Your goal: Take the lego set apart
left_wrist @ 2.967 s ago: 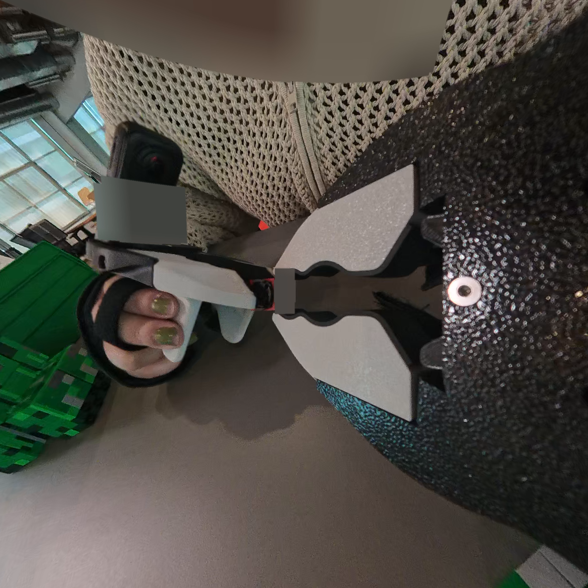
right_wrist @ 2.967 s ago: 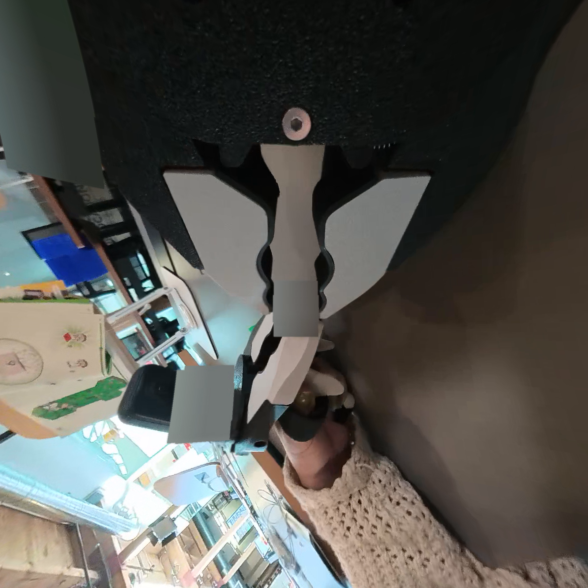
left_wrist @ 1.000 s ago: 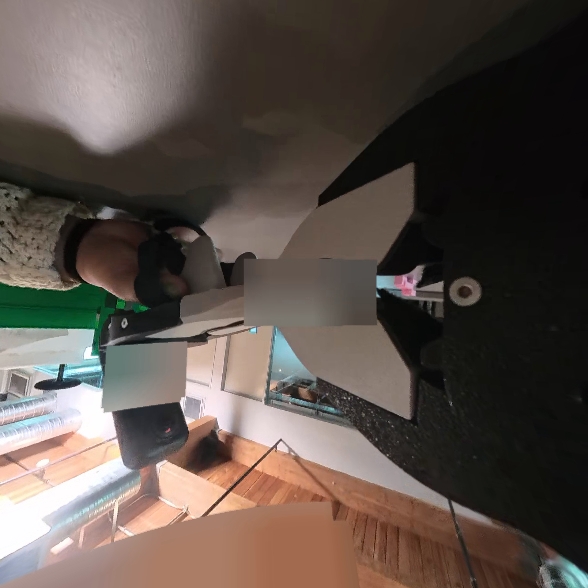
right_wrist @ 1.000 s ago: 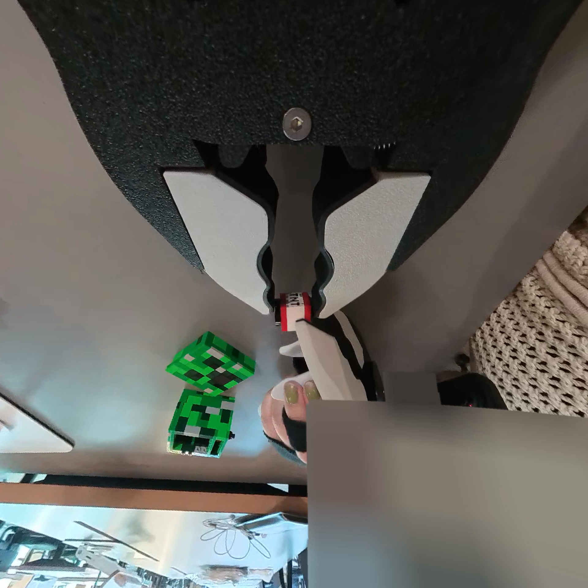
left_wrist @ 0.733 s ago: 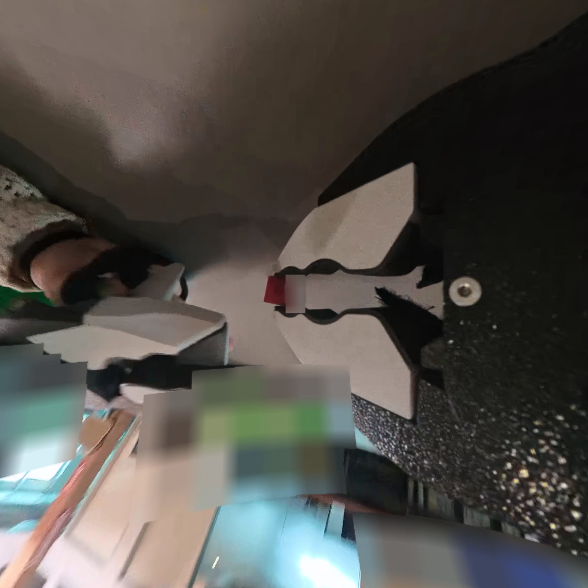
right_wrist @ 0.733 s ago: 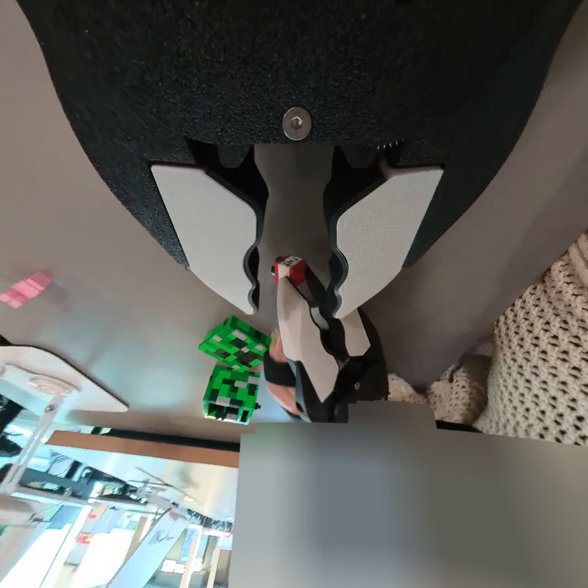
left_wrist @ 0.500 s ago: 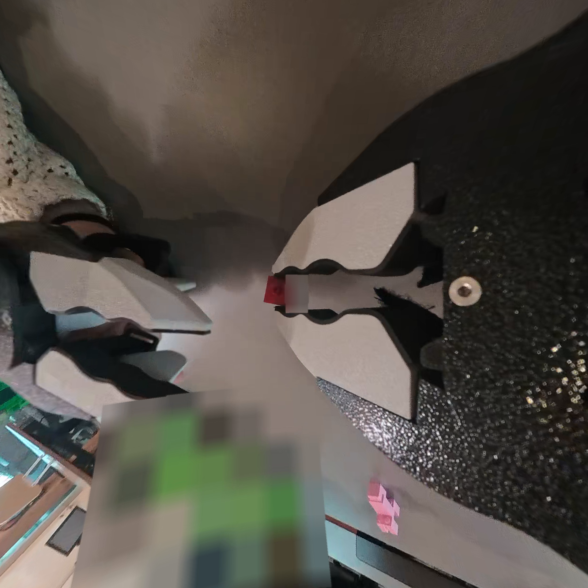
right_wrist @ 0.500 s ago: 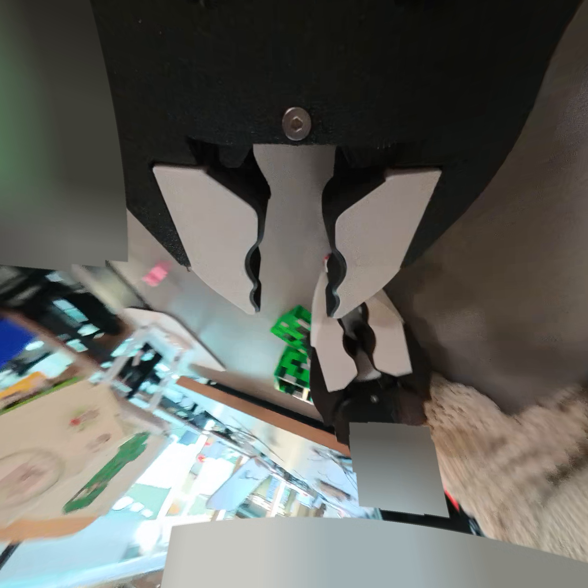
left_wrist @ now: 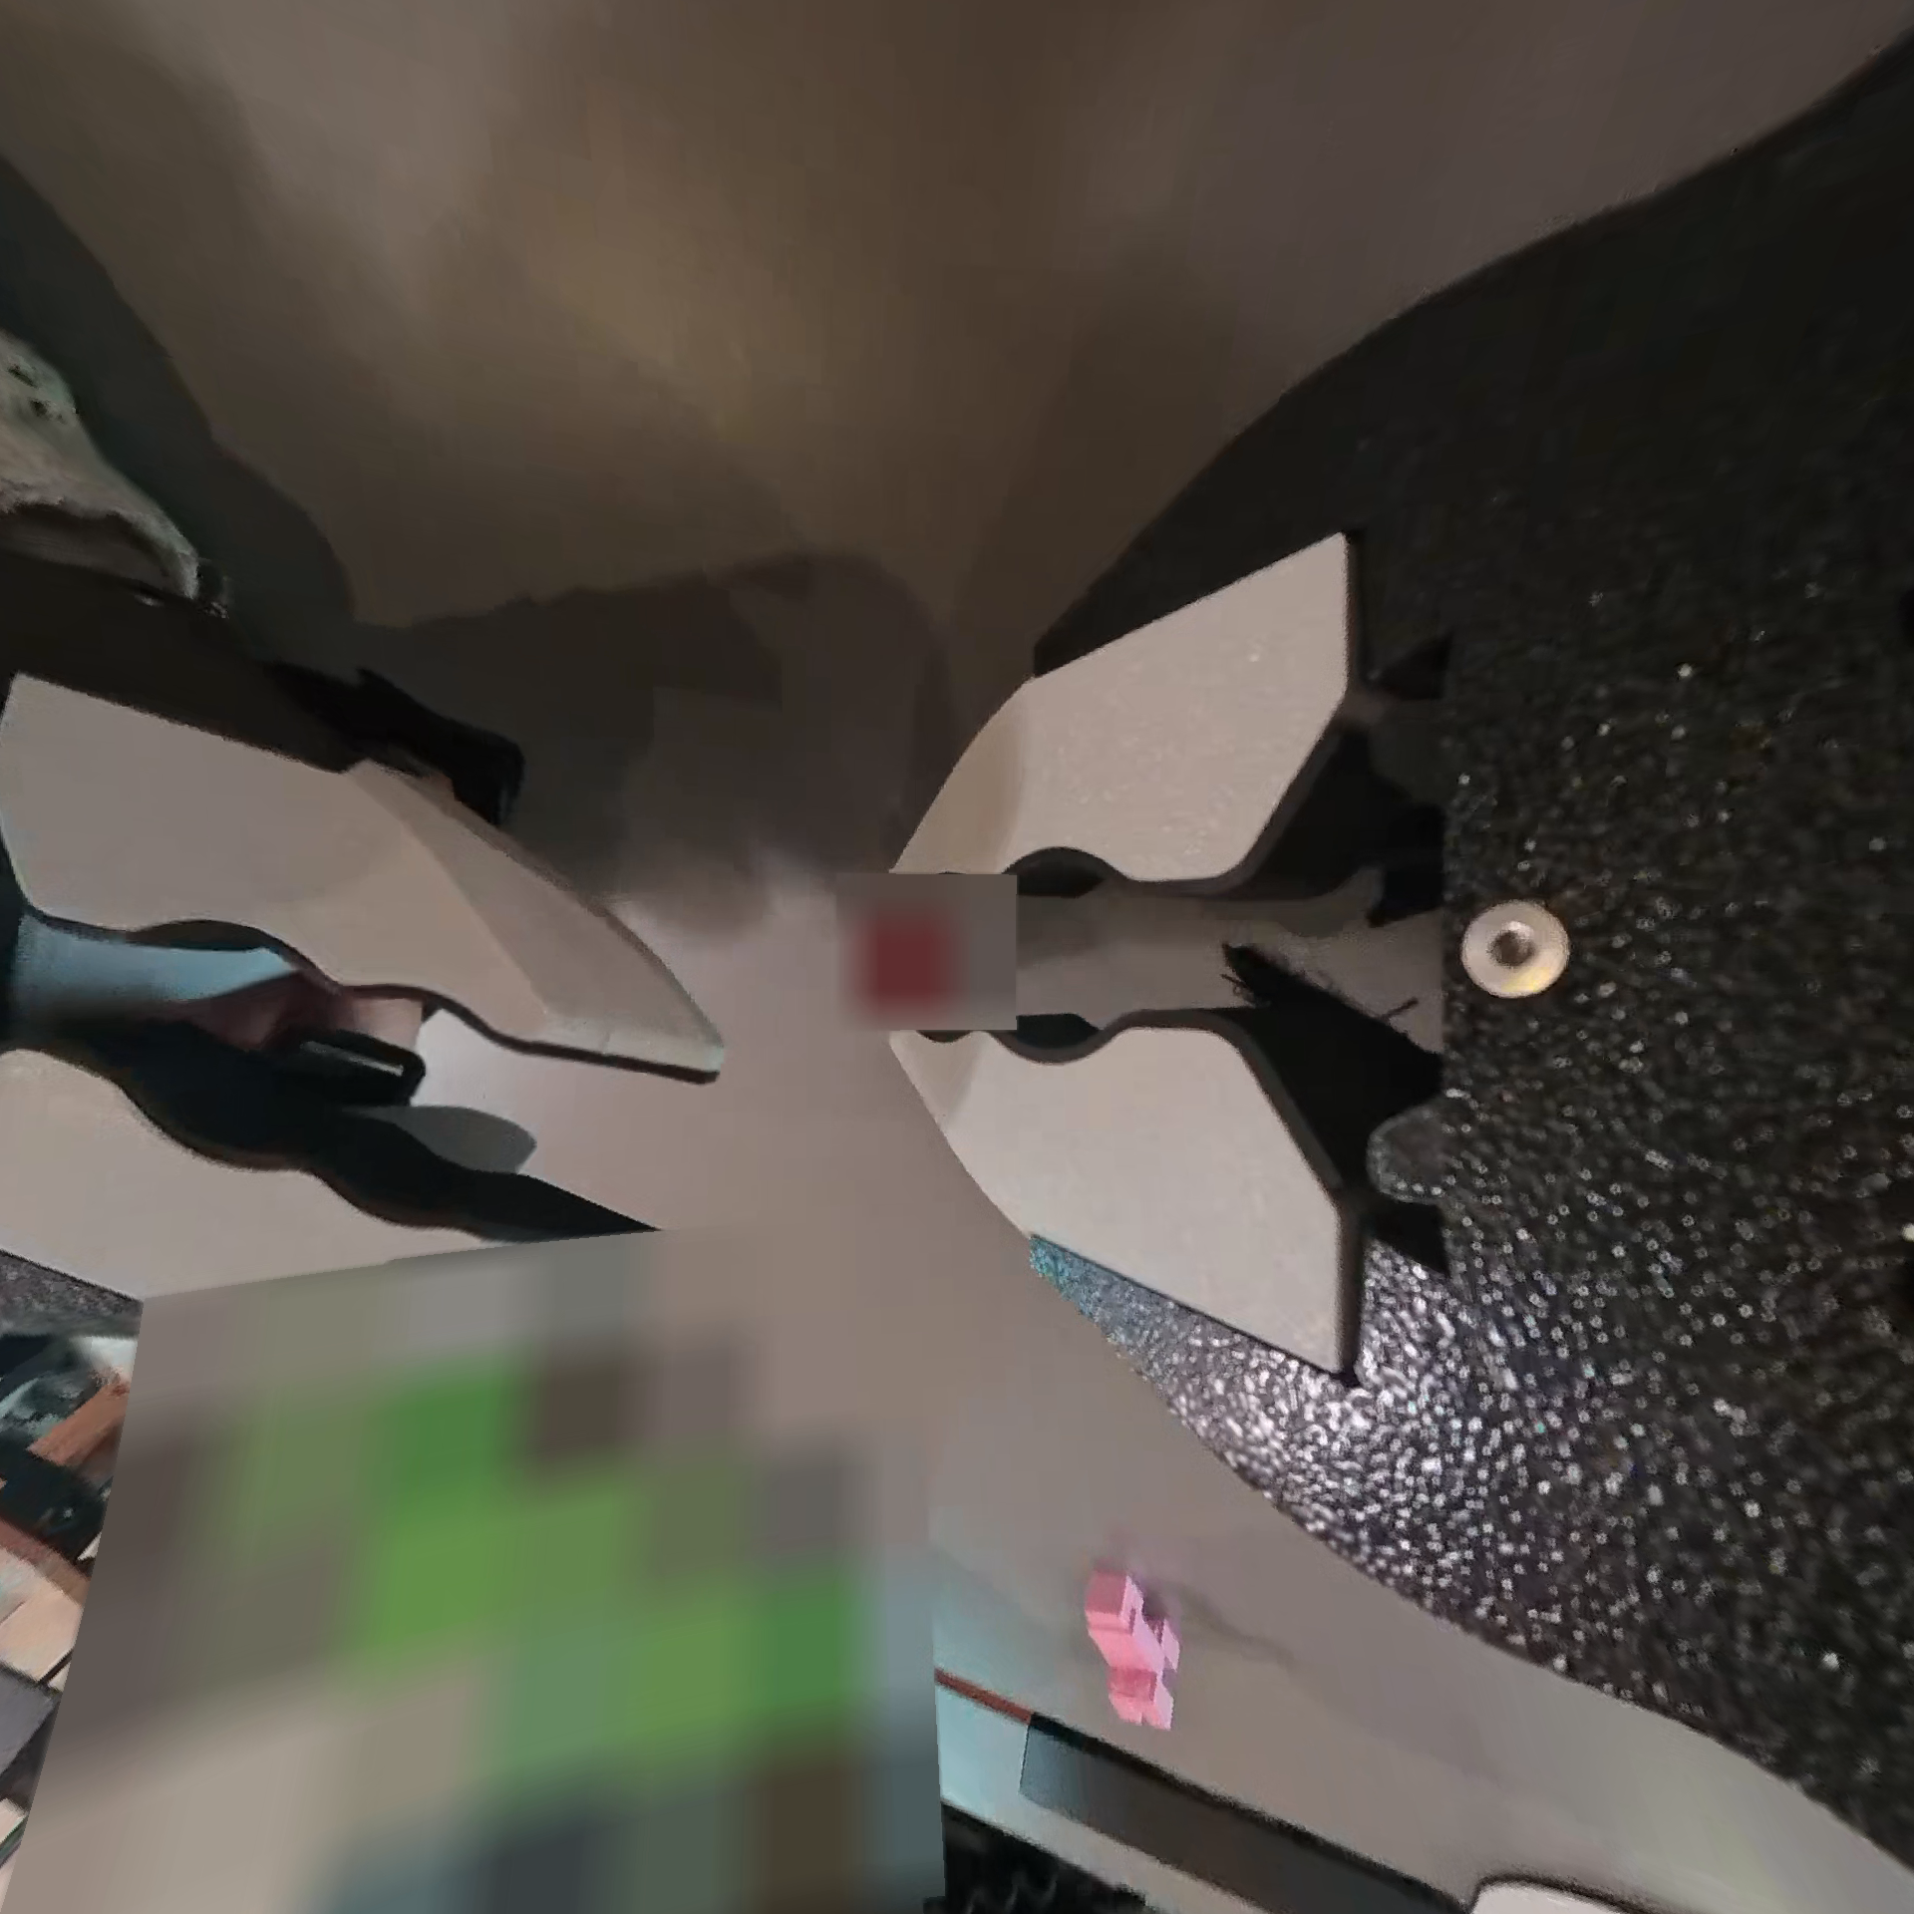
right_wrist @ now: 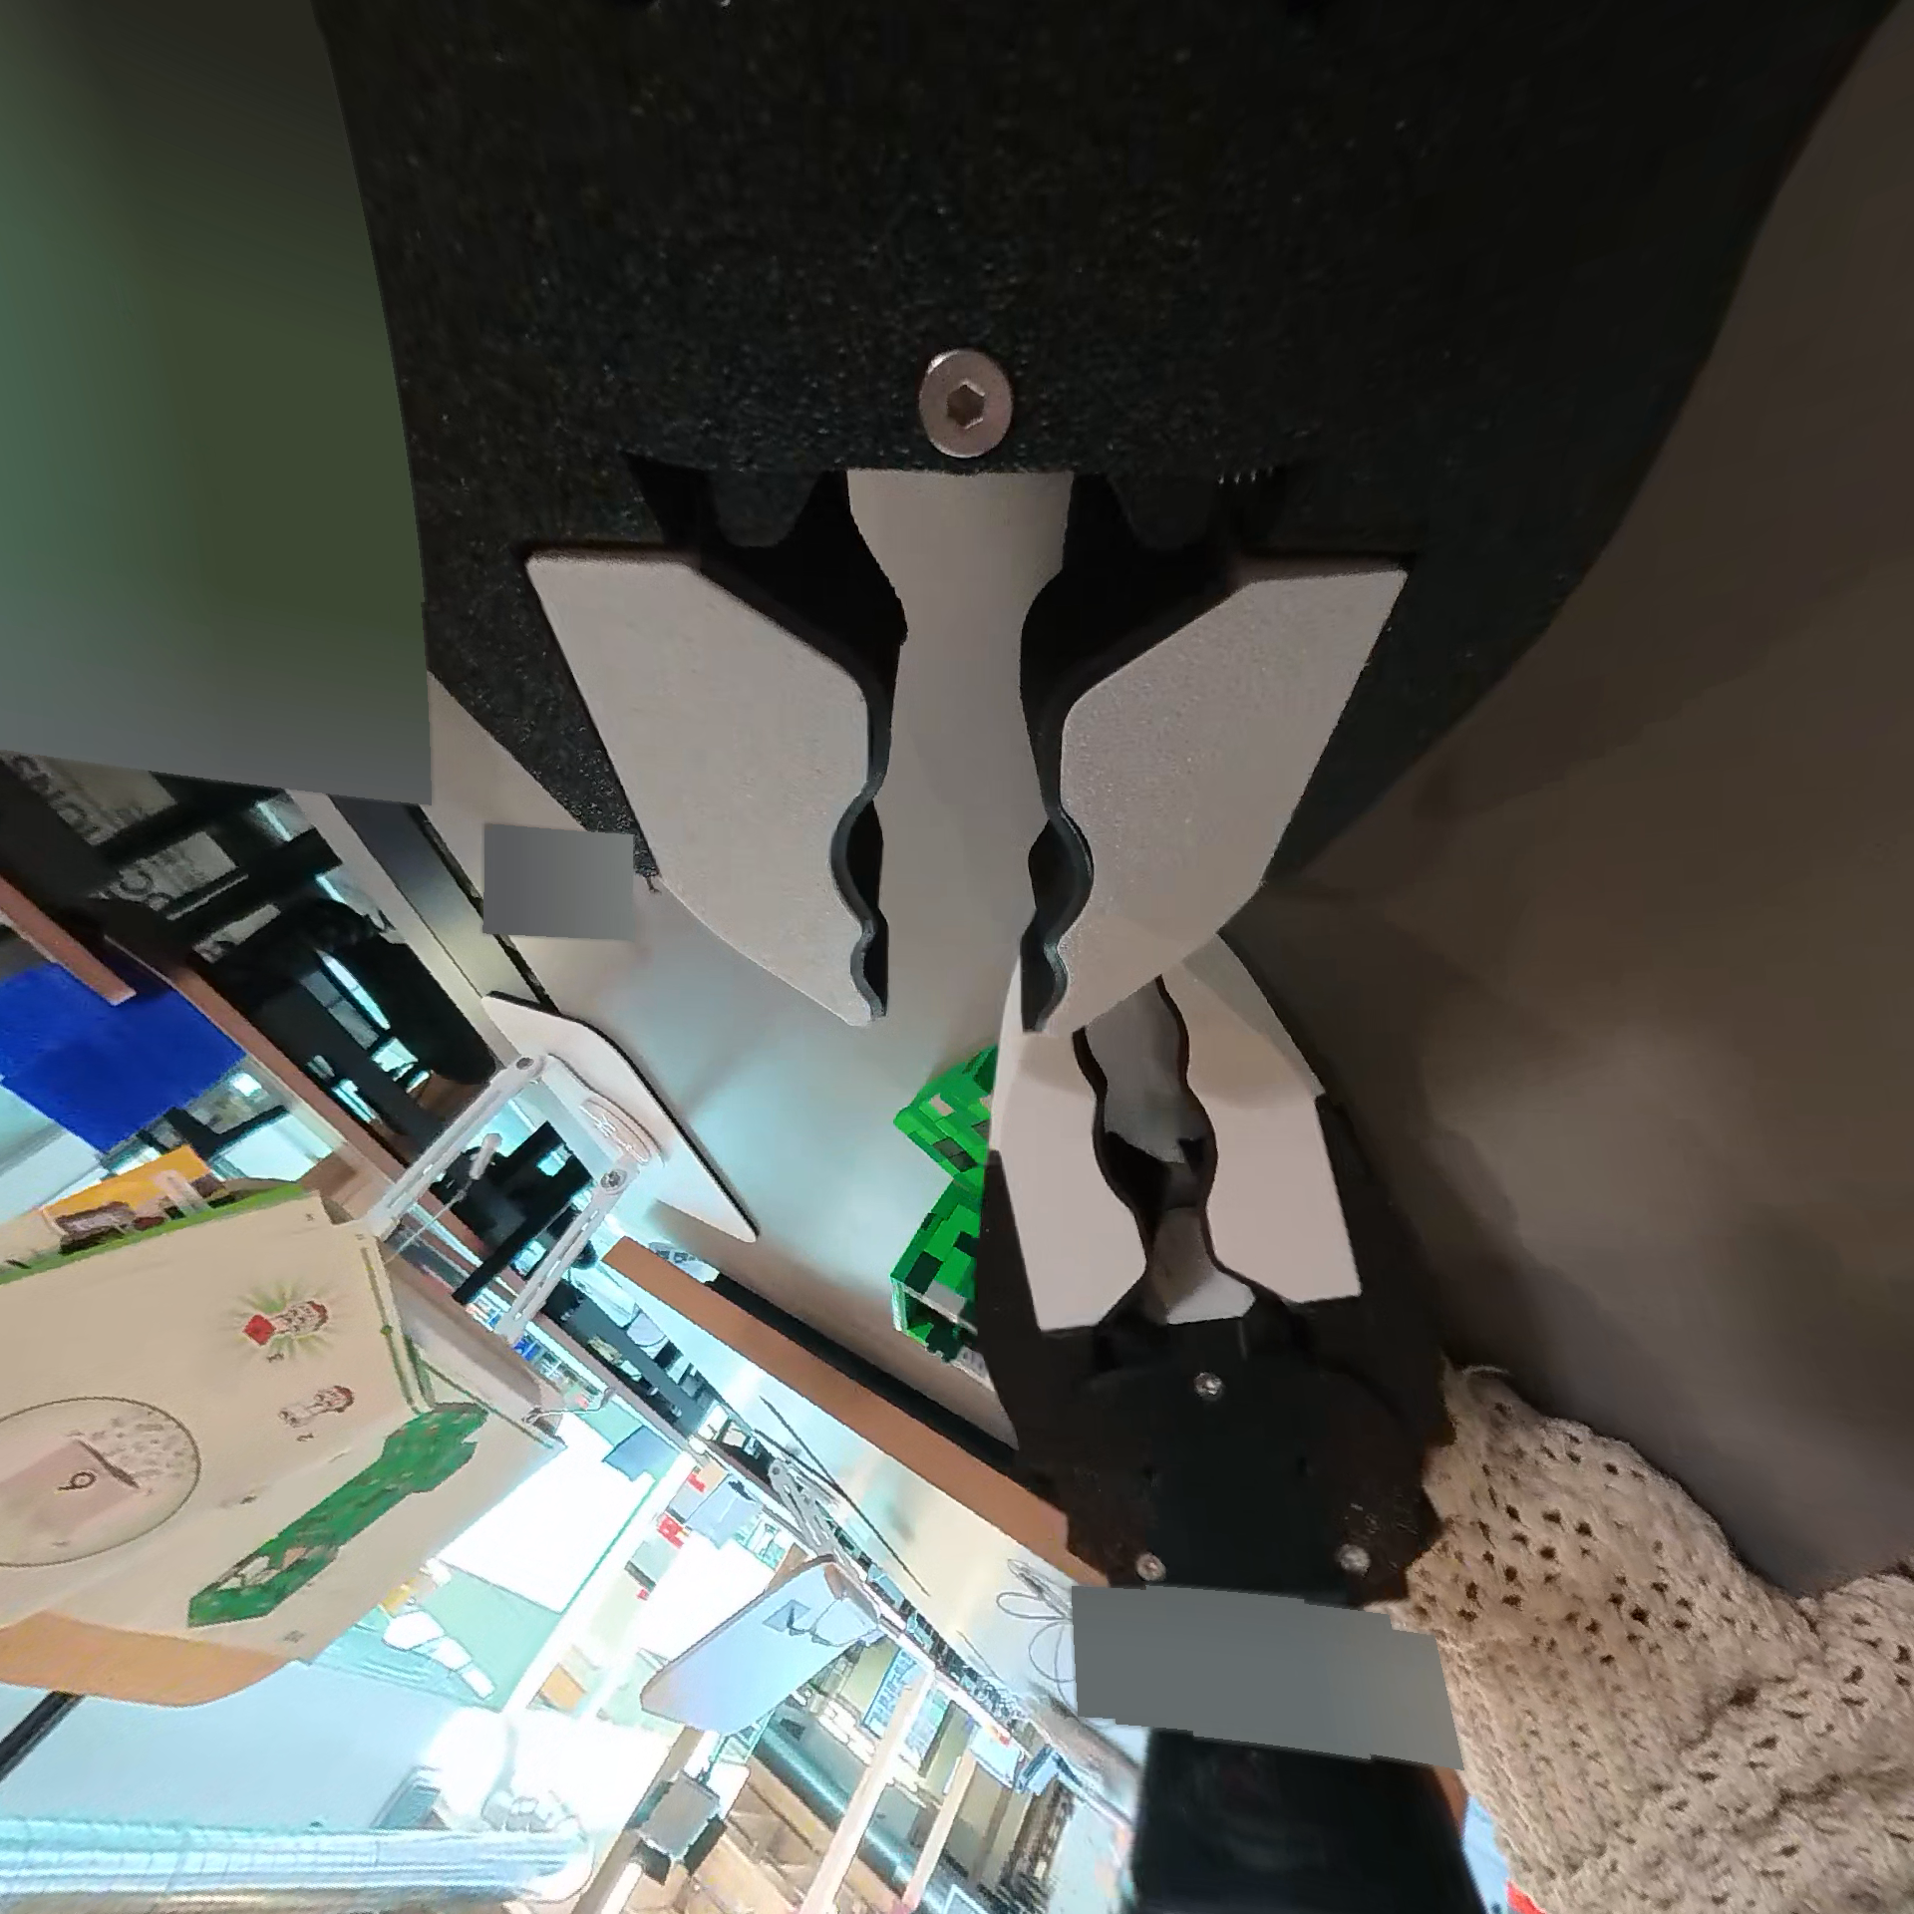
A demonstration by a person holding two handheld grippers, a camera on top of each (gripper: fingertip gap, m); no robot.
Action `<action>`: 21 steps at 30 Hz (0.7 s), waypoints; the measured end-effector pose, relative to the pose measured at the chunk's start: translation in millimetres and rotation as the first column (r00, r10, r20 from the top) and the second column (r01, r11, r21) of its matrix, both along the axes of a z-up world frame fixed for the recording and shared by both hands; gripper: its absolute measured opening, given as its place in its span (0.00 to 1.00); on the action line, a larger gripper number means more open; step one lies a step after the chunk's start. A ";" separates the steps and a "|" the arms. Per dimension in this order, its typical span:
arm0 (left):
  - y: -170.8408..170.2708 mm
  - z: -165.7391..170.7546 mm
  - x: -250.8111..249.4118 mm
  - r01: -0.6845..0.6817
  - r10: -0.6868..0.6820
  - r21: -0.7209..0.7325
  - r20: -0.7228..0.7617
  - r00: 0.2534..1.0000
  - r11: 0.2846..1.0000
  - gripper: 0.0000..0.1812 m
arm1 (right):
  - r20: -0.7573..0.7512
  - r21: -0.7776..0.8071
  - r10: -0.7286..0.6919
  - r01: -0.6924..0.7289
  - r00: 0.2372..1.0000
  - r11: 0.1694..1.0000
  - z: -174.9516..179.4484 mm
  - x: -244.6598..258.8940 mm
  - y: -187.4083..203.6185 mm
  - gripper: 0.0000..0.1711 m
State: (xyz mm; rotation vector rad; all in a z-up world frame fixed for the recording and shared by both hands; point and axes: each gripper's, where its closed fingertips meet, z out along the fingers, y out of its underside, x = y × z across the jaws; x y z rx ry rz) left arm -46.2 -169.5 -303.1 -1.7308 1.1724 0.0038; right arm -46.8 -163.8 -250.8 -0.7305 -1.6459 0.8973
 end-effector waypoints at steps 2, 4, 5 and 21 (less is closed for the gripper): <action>0.7 0.4 -0.4 -0.002 0.002 0.013 -0.004 1.000 1.000 0.09 | -0.008 0.008 -0.012 0.012 1.000 1.000 0.3 -0.6 2.0 0.14; 2.7 0.2 -1.8 -0.013 0.013 0.001 0.004 1.000 1.000 0.10 | -0.024 0.002 -0.031 0.031 0.999 1.000 2.3 -1.5 6.7 0.14; 4.7 0.7 -2.9 -0.023 0.023 0.002 0.007 1.000 1.000 0.11 | -0.035 -0.011 -0.045 0.045 0.998 0.999 4.3 -2.1 10.4 0.14; 7.4 4.3 -8.9 -0.207 0.212 -0.063 0.091 0.973 0.976 0.31 | -0.093 0.050 -0.327 0.332 0.940 0.942 9.0 -1.1 53.4 0.13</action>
